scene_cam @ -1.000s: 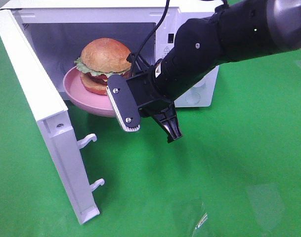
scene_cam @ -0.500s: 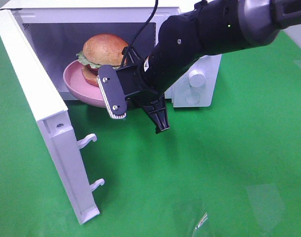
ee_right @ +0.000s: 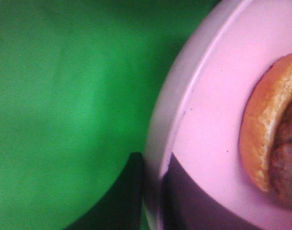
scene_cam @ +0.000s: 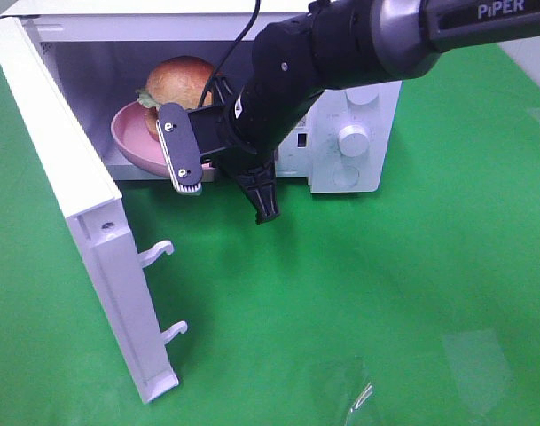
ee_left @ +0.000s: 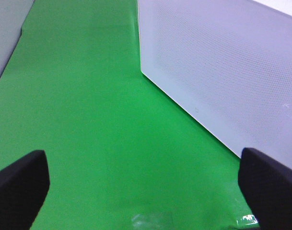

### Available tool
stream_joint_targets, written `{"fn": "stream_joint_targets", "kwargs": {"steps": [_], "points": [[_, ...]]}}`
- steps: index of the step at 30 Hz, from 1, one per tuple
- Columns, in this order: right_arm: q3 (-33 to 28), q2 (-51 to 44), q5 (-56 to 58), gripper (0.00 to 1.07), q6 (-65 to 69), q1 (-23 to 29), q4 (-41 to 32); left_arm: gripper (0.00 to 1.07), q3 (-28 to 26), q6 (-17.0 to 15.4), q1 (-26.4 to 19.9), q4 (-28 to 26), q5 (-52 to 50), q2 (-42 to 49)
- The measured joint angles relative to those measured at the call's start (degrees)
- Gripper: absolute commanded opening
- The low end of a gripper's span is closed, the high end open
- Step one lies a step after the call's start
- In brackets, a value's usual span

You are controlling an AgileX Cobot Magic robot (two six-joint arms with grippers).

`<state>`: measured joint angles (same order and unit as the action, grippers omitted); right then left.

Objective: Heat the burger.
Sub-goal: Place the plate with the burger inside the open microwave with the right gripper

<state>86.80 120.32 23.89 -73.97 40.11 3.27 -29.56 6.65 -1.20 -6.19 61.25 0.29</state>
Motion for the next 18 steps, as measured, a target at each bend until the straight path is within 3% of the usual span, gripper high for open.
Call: {"fn": "stream_joint_targets", "kwargs": {"steps": [18], "points": [[12.8, 7.2, 3.0, 0.00, 6.1, 0.0, 5.3, 1.00, 0.0, 0.0, 0.0, 0.0, 0.0, 0.0]]}}
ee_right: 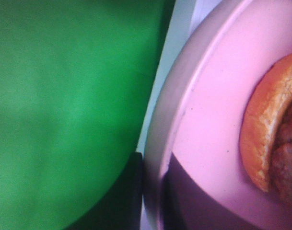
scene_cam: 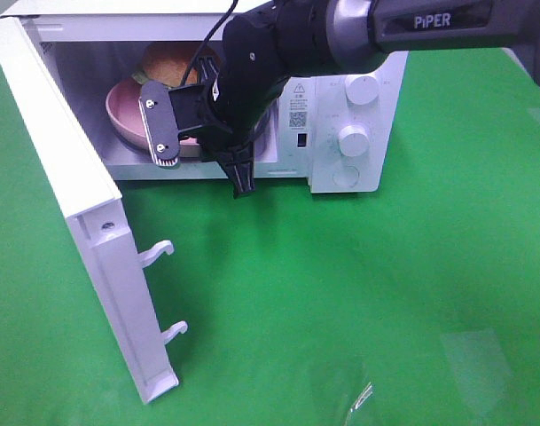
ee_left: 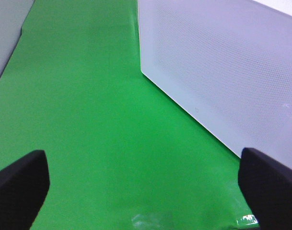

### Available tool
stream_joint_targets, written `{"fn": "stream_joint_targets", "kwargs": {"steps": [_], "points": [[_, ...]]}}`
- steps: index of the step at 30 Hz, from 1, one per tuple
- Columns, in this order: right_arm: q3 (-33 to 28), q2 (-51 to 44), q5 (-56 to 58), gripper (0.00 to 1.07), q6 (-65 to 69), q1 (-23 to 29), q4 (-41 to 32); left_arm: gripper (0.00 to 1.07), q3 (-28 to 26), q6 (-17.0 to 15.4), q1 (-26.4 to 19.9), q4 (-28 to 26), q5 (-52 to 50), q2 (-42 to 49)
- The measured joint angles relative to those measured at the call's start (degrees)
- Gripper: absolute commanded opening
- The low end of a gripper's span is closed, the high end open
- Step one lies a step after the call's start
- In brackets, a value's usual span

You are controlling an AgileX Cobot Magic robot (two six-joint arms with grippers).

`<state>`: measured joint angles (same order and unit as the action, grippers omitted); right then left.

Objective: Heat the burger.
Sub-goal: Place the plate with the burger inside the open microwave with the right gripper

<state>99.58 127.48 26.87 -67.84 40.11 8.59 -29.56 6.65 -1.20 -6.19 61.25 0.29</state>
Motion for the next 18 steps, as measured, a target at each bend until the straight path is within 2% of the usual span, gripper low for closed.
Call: {"fn": "stream_joint_targets", "kwargs": {"steps": [14, 18], "points": [[9.1, 5.7, 2.2, 0.00, 0.3, 0.0, 0.8, 1.00, 0.0, 0.0, 0.0, 0.0, 0.0, 0.0], [10.0, 6.6, 2.5, 0.00, 0.3, 0.0, 0.9, 1.00, 0.0, 0.0, 0.0, 0.0, 0.0, 0.0]]}}
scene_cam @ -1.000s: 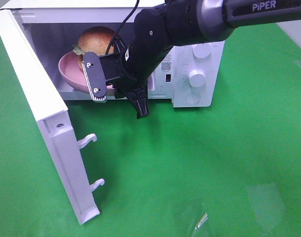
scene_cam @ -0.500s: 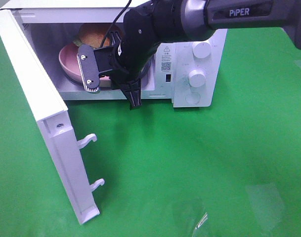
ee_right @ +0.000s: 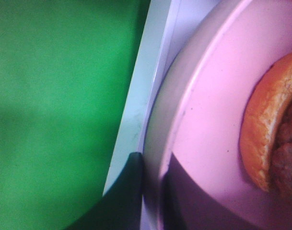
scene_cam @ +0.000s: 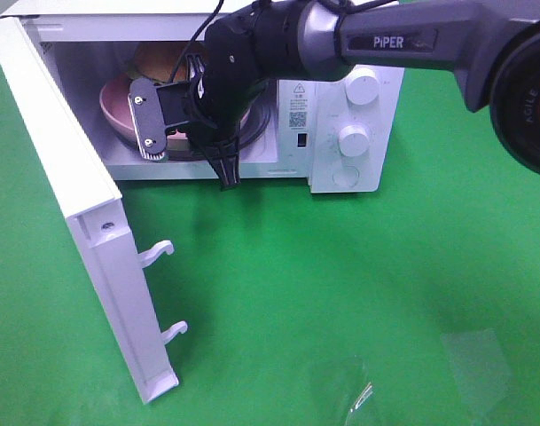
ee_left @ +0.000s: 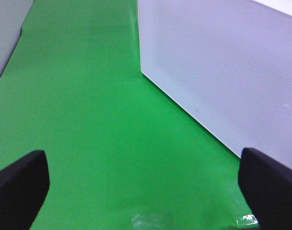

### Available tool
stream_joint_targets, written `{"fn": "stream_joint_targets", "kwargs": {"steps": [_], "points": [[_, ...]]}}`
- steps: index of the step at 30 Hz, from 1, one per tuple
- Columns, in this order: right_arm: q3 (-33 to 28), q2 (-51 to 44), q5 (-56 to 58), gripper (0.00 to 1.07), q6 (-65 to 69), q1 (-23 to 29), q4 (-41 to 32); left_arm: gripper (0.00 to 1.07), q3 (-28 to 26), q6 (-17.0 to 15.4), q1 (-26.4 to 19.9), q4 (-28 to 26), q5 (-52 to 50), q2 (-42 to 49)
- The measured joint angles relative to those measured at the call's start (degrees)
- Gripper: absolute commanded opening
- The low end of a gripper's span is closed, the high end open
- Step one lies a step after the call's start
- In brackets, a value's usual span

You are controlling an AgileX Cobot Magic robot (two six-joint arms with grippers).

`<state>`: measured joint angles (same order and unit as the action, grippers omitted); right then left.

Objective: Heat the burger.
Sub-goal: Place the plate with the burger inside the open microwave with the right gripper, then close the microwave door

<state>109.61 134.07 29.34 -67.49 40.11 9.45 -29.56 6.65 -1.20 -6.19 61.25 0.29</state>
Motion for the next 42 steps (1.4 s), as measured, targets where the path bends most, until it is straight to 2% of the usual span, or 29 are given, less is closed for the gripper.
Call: {"fn": "stream_joint_targets", "kwargs": {"steps": [20, 25, 26, 27, 28, 29, 30, 31, 32, 34, 42], "points": [[1.2, 2.4, 0.4, 0.03, 0.3, -1.4, 0.0, 1.00, 0.0, 0.0, 0.0, 0.0, 0.0, 0.0], [1.5, 2.4, 0.1, 0.12, 0.3, -1.4, 0.1, 1.00, 0.0, 0.0, 0.0, 0.0, 0.0, 0.0], [1.5, 2.4, -0.4, 0.17, 0.3, -1.4, 0.2, 1.00, 0.0, 0.0, 0.0, 0.0, 0.0, 0.0], [1.5, 2.4, -0.4, 0.17, 0.3, -1.4, 0.2, 1.00, 0.0, 0.0, 0.0, 0.0, 0.0, 0.0], [1.7, 2.4, -1.4, 0.23, 0.3, -1.4, 0.3, 1.00, 0.0, 0.0, 0.0, 0.0, 0.0, 0.0], [1.7, 2.4, -1.4, 0.23, 0.3, -1.4, 0.3, 1.00, 0.0, 0.0, 0.0, 0.0, 0.0, 0.0], [1.8, 2.2, -2.1, 0.30, 0.3, -1.4, 0.5, 1.00, 0.0, 0.0, 0.0, 0.0, 0.0, 0.0], [1.8, 2.2, -2.1, 0.30, 0.3, -1.4, 0.5, 1.00, 0.0, 0.0, 0.0, 0.0, 0.0, 0.0], [1.8, 2.1, -2.4, 0.36, 0.3, -1.4, 0.5, 1.00, 0.0, 0.0, 0.0, 0.0, 0.0, 0.0], [1.8, 2.1, -2.4, 0.40, 0.3, -1.4, 0.5, 1.00, 0.0, 0.0, 0.0, 0.0, 0.0, 0.0], [1.8, 2.1, -2.9, 0.41, 0.6, -1.4, 0.5, 1.00, 0.0, 0.0, 0.0, 0.0, 0.0, 0.0]]}}
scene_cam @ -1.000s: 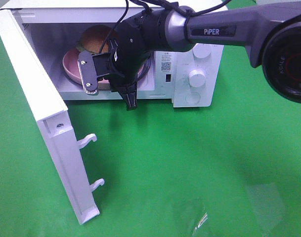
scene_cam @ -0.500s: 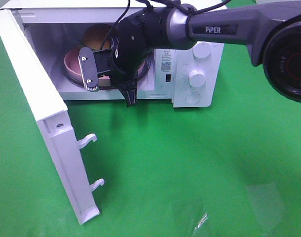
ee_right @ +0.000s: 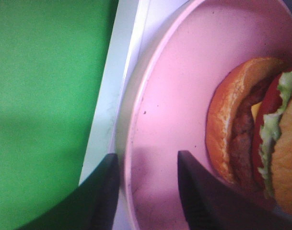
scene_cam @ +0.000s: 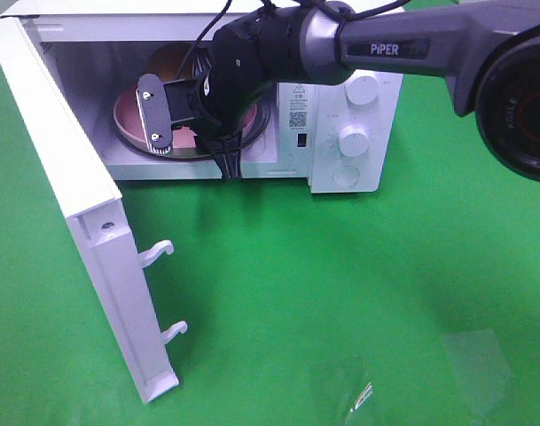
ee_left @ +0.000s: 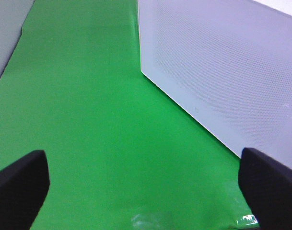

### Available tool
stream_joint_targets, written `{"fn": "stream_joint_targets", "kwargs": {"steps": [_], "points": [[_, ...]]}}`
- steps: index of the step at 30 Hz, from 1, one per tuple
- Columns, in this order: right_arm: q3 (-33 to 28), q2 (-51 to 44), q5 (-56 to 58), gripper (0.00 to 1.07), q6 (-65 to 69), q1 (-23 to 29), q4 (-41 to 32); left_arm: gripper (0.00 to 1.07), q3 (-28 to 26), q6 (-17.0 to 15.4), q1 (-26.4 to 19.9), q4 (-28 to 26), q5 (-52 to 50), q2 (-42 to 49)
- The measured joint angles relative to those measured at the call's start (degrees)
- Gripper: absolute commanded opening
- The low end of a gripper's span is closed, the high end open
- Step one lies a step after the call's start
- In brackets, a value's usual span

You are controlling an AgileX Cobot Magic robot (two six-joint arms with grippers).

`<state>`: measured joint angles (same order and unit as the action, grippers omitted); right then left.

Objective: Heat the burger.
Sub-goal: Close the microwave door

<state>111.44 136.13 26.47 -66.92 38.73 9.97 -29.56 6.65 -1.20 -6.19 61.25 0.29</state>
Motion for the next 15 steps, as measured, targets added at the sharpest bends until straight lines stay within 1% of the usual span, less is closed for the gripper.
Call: {"fn": "stream_joint_targets", "kwargs": {"steps": [3, 7, 8, 9, 10, 11, 12, 14, 15], "points": [[0.0, 0.0, -0.1, 0.42, 1.0, 0.0, 0.0, 1.00, 0.0, 0.0, 0.0, 0.0, 0.0, 0.0], [0.0, 0.0, -0.2, 0.46, 2.3, 0.0, 0.0, 1.00, 0.0, 0.0, 0.0, 0.0, 0.0, 0.0], [0.0, 0.0, -0.2, 0.49, 2.7, 0.0, 0.0, 1.00, 0.0, 0.0, 0.0, 0.0, 0.0, 0.0], [0.0, 0.0, -0.2, 0.49, 2.7, 0.0, 0.0, 1.00, 0.0, 0.0, 0.0, 0.0, 0.0, 0.0], [0.0, 0.0, -0.3, 0.53, 3.3, 0.0, 0.0, 1.00, 0.0, 0.0, 0.0, 0.0, 0.0, 0.0], [0.0, 0.0, -0.3, 0.53, 3.3, 0.0, 0.0, 1.00, 0.0, 0.0, 0.0, 0.0, 0.0, 0.0], [0.0, -0.1, -0.3, 0.58, 4.0, 0.0, 0.0, 1.00, 0.0, 0.0, 0.0, 0.0, 0.0, 0.0], [-0.2, -0.2, -0.4, 0.59, 4.3, 0.0, 0.0, 1.00, 0.0, 0.0, 0.0, 0.0, 0.0, 0.0], [-0.5, -0.5, -0.4, 0.62, 4.4, 0.1, 0.1, 1.00, 0.0, 0.0, 0.0, 0.0, 0.0, 0.0]]}}
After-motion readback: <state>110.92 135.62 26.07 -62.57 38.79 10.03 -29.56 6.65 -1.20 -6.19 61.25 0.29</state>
